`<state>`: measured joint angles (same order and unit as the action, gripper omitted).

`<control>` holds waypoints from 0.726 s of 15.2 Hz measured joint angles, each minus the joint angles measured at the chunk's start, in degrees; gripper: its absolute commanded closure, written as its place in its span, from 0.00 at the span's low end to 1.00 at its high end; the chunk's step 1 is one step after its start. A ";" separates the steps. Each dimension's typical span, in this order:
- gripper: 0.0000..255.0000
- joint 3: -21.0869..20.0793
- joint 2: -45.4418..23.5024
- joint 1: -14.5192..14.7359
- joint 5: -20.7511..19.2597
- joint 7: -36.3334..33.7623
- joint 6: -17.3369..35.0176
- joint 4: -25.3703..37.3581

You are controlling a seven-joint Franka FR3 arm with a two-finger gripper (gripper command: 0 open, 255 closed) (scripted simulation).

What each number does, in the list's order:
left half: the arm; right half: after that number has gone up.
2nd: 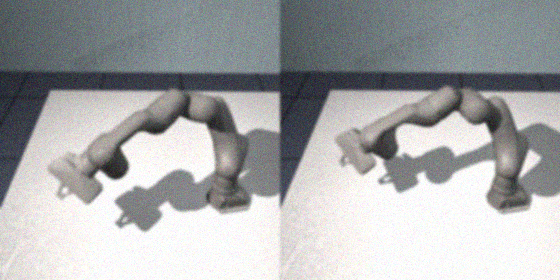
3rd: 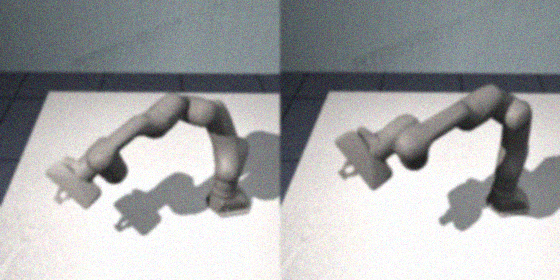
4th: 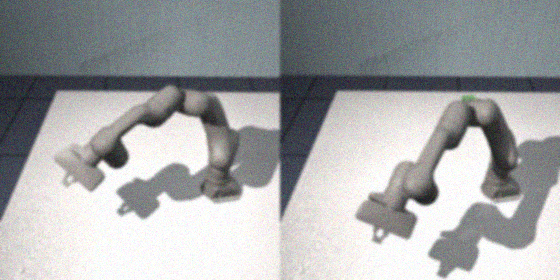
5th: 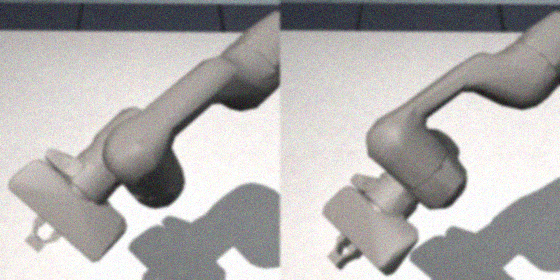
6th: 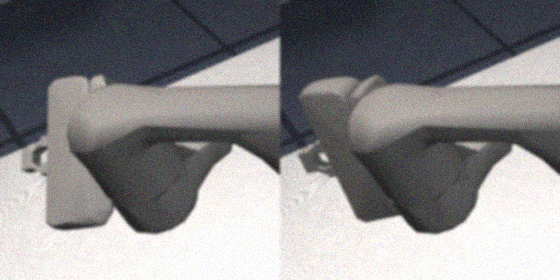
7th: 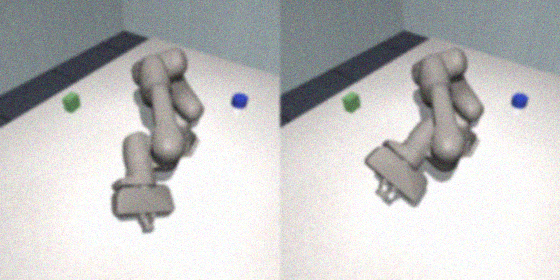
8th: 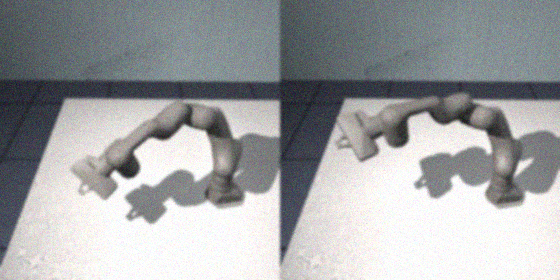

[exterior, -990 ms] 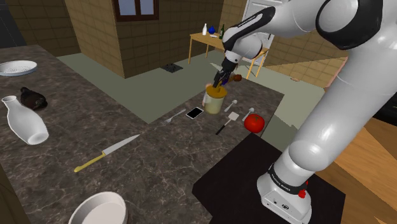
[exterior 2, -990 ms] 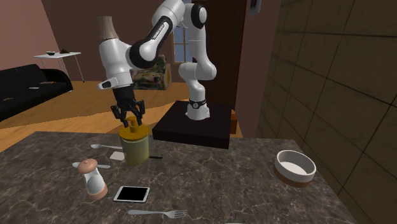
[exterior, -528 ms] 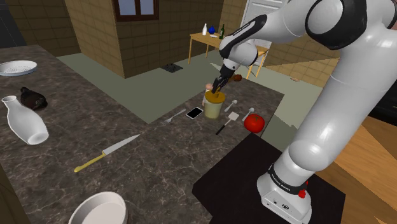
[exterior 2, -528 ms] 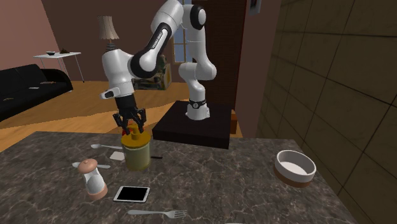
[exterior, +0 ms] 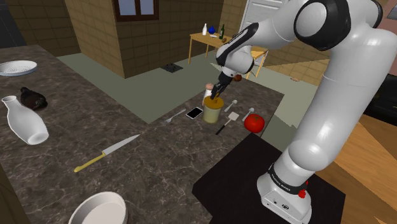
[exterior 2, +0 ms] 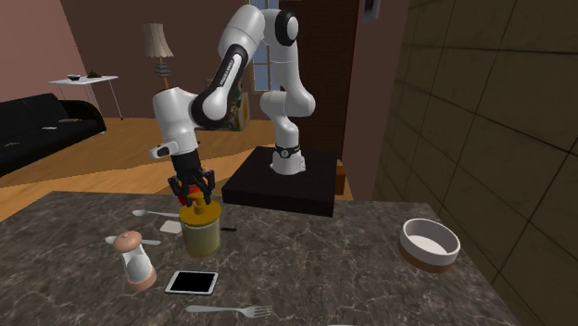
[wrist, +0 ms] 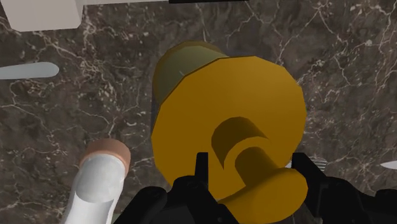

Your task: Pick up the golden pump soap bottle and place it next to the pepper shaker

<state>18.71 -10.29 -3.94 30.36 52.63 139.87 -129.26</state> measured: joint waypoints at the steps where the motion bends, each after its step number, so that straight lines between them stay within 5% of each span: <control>1: 1.00 -0.13 -0.67 -0.18 0.66 0.72 0.48 -0.01; 9: 1.00 -0.68 -2.34 -0.41 2.41 2.22 1.92 -0.11; 10: 0.00 -0.69 -2.34 -0.41 2.42 2.22 1.92 -0.11; 11: 0.00 -0.68 -2.34 -0.41 2.42 2.22 1.93 -0.10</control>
<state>18.03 -12.63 -4.35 32.78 54.85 141.81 -129.36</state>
